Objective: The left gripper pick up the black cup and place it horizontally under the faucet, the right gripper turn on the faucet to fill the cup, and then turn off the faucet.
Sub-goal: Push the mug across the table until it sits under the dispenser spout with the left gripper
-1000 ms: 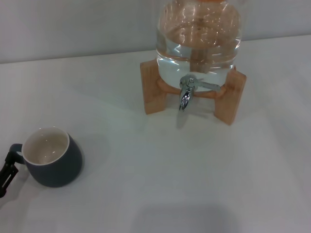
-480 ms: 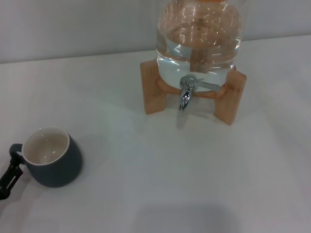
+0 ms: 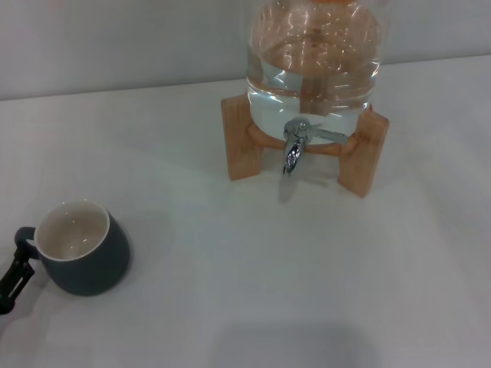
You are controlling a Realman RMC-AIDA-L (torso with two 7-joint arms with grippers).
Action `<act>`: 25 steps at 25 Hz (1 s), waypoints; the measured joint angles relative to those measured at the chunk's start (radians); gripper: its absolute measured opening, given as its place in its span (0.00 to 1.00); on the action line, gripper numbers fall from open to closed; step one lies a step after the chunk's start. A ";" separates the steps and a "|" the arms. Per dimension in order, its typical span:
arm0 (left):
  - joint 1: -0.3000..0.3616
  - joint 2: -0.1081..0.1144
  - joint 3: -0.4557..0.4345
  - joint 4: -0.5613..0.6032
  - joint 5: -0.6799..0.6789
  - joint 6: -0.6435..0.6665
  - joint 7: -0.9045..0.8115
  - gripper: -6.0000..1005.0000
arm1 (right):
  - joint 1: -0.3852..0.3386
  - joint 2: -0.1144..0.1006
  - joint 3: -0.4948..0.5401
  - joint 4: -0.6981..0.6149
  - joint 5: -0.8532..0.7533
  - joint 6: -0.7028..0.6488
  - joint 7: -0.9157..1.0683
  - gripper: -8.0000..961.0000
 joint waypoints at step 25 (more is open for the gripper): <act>-0.017 0.000 -0.002 0.000 -0.006 0.020 -0.001 0.89 | 0.000 0.000 0.000 0.000 0.010 0.000 0.000 0.89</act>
